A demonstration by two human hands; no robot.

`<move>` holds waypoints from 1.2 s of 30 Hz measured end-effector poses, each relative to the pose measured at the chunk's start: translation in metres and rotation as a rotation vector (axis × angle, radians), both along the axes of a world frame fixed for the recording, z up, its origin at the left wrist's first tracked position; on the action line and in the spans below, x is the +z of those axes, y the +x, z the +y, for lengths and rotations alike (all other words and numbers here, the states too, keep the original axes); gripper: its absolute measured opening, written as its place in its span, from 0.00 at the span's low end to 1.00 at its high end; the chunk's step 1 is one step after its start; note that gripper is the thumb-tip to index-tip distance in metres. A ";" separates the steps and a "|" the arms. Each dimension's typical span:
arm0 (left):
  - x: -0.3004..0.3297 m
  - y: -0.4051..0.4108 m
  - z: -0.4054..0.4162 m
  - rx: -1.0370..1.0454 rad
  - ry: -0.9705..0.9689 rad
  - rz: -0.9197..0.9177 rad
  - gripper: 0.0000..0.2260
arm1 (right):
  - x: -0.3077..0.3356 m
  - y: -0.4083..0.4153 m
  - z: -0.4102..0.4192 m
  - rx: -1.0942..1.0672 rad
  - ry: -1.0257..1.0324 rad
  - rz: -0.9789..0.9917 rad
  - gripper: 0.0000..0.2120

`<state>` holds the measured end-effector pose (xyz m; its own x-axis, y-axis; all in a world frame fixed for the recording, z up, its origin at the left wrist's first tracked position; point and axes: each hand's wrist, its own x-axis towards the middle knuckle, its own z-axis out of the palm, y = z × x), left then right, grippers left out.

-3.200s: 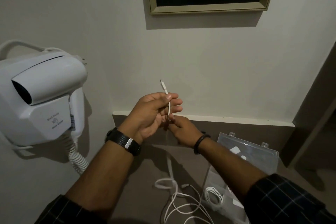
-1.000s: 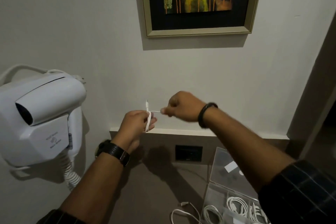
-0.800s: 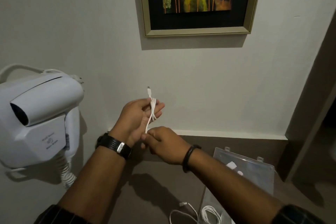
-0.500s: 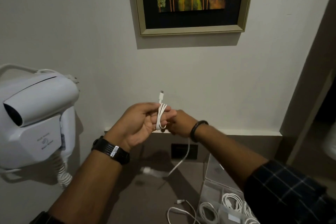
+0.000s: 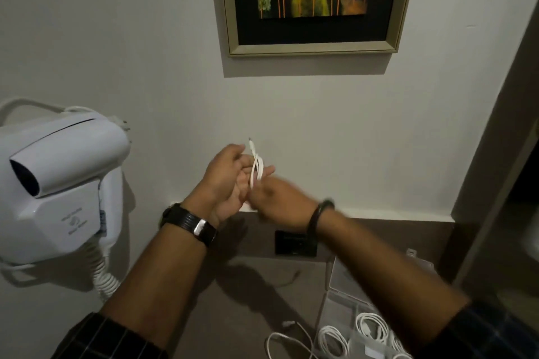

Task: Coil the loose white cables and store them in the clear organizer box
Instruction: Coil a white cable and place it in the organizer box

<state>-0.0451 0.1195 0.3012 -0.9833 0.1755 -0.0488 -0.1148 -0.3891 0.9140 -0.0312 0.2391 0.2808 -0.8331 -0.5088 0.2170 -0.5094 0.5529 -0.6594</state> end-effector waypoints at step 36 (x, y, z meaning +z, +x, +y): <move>-0.011 0.007 0.026 -0.124 0.158 0.053 0.05 | -0.045 0.019 0.032 -0.069 -0.204 -0.198 0.13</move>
<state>-0.0382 0.1455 0.2904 -0.9540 0.2972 0.0404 -0.1241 -0.5139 0.8488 -0.0119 0.2709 0.2358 -0.9005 -0.4120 0.1388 -0.3255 0.4272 -0.8435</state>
